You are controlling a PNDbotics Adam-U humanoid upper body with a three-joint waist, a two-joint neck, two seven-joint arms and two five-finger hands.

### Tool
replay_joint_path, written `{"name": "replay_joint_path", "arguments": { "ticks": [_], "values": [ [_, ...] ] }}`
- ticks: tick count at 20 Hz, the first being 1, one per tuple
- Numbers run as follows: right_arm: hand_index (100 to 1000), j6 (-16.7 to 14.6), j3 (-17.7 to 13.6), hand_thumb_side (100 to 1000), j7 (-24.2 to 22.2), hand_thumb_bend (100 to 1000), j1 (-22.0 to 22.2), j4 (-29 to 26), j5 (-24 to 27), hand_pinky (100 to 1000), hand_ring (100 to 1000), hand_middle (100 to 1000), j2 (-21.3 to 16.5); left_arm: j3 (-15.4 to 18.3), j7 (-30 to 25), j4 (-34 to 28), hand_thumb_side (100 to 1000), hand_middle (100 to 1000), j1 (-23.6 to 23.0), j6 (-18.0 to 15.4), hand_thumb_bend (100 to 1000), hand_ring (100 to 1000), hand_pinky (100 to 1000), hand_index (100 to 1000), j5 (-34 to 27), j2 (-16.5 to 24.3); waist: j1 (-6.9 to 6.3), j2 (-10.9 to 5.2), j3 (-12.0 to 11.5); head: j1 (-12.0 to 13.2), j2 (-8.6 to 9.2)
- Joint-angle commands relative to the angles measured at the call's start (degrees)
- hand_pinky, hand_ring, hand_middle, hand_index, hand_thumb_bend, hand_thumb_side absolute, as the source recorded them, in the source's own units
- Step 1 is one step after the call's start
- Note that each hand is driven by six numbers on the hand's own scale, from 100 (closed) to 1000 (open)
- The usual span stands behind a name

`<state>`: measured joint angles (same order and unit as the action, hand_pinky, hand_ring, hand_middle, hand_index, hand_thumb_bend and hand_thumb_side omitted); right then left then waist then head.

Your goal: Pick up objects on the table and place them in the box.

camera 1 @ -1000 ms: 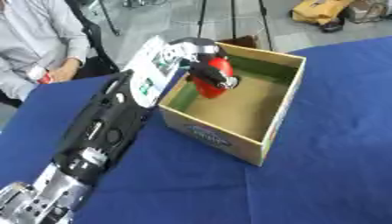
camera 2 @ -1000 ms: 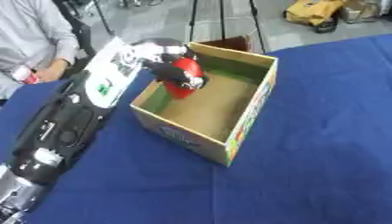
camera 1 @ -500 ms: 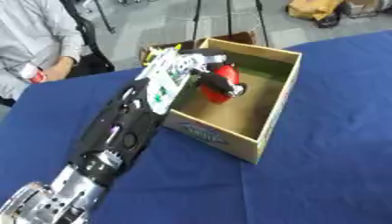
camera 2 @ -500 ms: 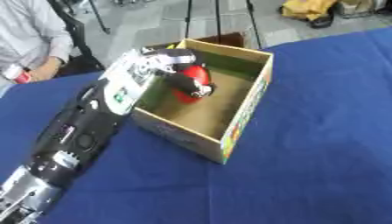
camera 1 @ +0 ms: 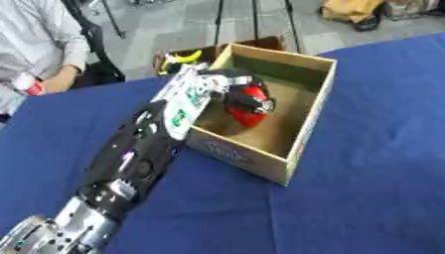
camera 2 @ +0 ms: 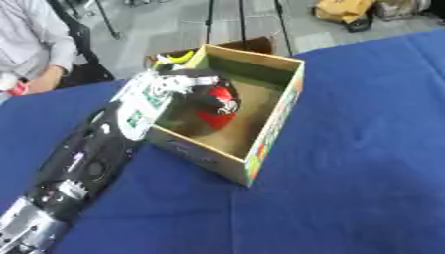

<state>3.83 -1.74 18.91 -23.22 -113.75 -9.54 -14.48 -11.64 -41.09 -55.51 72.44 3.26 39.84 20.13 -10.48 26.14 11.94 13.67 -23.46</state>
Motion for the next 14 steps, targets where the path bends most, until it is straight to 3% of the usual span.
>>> {"name": "replay_joint_path", "arguments": {
  "ticks": [1,7,11,14],
  "values": [
    [746,0.01,-0.15,1000,-0.10,100,-0.46,-0.84,-0.27,773,795,759,-0.61,1.07,0.14,-0.73,1000,787,0.79,-0.27,464,826,702,918,-1.34,0.95,0.49,-1.57,-0.22,-0.67,-0.22],
    [746,0.15,-0.23,1000,-0.09,100,0.05,-0.84,-0.24,773,795,759,-0.72,1.64,5.96,-4.39,1000,747,1.38,0.06,358,799,654,907,-1.58,1.72,0.71,-2.11,-1.05,-1.30,-1.28],
    [746,0.29,-0.40,1000,0.08,100,0.67,-0.84,-0.25,772,795,759,-0.92,2.02,15.15,-11.42,989,658,1.36,-0.10,219,697,489,861,1.31,3.80,0.92,-2.85,-2.04,-1.81,-2.37],
    [746,0.37,-0.60,1000,0.27,100,1.13,-0.84,-0.21,772,795,759,-1.01,2.51,19.92,-17.99,998,622,-0.05,0.97,134,646,429,845,-0.27,5.27,1.20,-3.42,-2.87,-2.18,-3.40]
  ]
}}
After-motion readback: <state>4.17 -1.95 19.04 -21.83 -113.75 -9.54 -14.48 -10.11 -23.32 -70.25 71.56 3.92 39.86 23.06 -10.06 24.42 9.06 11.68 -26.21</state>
